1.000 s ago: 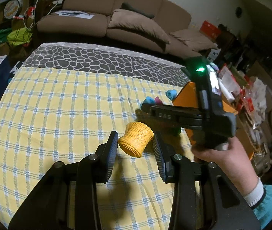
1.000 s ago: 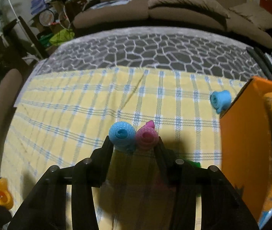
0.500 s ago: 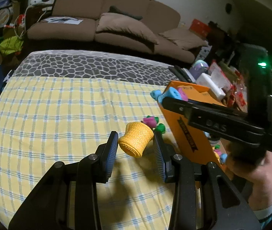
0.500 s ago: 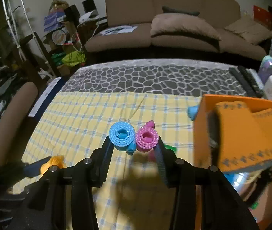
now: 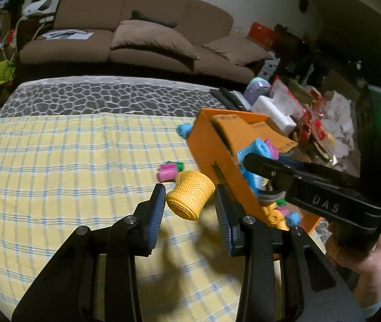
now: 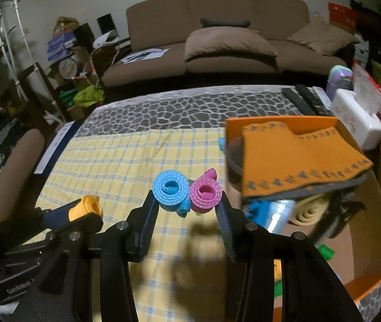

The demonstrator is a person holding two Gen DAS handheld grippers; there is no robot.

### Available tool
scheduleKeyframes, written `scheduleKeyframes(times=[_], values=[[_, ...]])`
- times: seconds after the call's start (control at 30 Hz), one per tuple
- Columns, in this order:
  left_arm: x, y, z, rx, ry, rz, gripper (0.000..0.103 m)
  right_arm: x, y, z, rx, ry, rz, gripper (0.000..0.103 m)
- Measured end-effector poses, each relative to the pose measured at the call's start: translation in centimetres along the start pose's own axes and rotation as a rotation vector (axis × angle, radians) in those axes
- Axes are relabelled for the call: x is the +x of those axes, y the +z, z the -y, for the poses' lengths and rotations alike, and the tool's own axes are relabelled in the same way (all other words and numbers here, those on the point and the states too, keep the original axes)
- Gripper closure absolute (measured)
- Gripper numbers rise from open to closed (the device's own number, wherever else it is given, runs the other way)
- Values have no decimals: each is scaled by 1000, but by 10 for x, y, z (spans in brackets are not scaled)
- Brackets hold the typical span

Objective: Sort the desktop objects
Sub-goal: 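Carry the yellow roller in the left tool while the right tool carries blue and pink rollers into the box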

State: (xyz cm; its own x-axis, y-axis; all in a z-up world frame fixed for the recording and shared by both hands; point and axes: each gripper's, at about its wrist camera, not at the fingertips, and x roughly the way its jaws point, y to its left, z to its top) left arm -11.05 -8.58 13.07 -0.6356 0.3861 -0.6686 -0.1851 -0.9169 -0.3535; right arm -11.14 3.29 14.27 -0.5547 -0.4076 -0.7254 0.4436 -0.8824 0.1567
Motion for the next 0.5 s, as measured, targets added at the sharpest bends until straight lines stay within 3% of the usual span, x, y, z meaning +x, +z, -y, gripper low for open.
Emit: scheduleKeyframes(times=[0.5], values=[[39,-16,79,126,-76,-49,68,-24,-29,67,36,-79,-16,59]])
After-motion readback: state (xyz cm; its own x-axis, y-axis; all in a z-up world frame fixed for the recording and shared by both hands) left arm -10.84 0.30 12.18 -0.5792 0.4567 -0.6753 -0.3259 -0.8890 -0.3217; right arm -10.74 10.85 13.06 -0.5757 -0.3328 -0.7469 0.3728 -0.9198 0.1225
